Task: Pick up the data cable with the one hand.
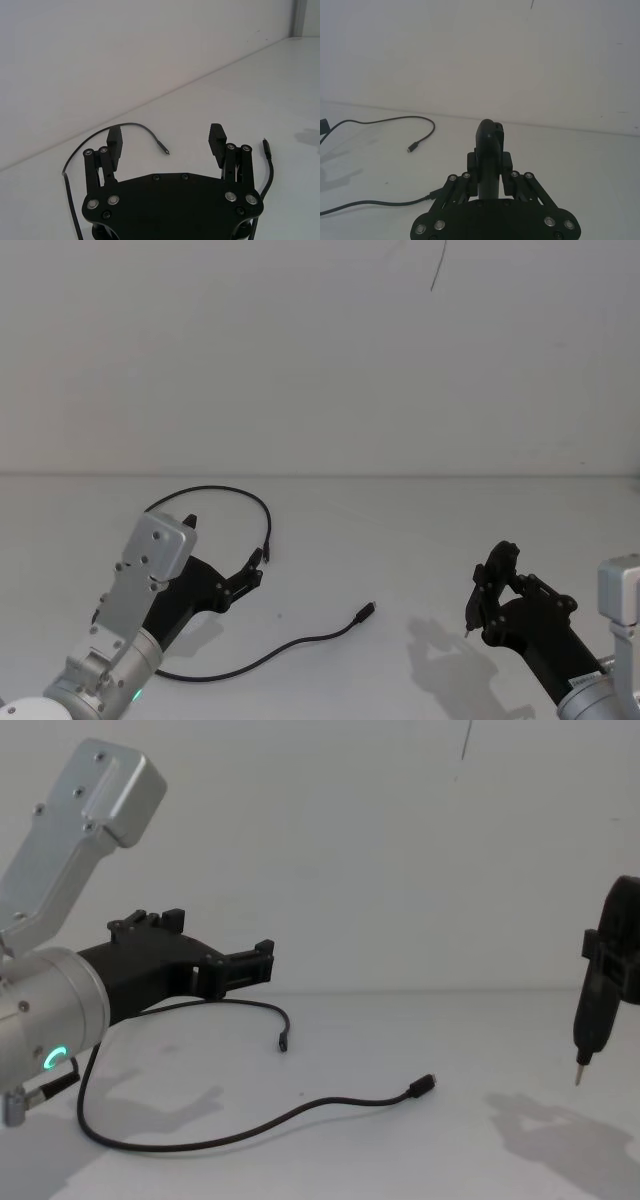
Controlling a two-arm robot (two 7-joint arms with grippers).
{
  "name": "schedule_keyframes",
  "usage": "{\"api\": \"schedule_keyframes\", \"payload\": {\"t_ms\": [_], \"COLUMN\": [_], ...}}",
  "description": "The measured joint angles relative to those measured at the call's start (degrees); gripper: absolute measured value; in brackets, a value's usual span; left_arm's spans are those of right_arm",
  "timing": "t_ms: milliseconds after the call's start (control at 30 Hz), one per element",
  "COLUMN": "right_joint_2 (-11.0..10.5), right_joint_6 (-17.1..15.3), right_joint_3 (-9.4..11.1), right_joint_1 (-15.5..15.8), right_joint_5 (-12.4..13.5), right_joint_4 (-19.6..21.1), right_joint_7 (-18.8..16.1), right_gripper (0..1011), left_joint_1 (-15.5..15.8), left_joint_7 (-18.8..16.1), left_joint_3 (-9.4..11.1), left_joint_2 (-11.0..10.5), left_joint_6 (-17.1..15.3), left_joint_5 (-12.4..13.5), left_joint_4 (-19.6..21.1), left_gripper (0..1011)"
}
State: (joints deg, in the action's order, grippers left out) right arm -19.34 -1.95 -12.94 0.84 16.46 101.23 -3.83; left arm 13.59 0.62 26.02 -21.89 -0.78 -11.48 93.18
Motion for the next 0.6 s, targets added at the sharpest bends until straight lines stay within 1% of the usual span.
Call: {"api": "schedule_keyframes", "payload": {"t_ms": [600], "right_joint_2": [0.0], "right_joint_6": [0.0], "right_joint_3": [0.0], "right_joint_1": [0.0], "right_joint_5": [0.0], "right_joint_4": [0.0], "right_joint_7": [0.0], "right_gripper": [263], "left_joint_1": [0.0], "left_joint_7": [0.0], "left_joint_3": [0.01], "left_joint_2": [0.0], "left_joint_6": [-0.02], "left_joint_5": [-0.01], "left_joint_4": [-0.01], "left_gripper": [1000]}}
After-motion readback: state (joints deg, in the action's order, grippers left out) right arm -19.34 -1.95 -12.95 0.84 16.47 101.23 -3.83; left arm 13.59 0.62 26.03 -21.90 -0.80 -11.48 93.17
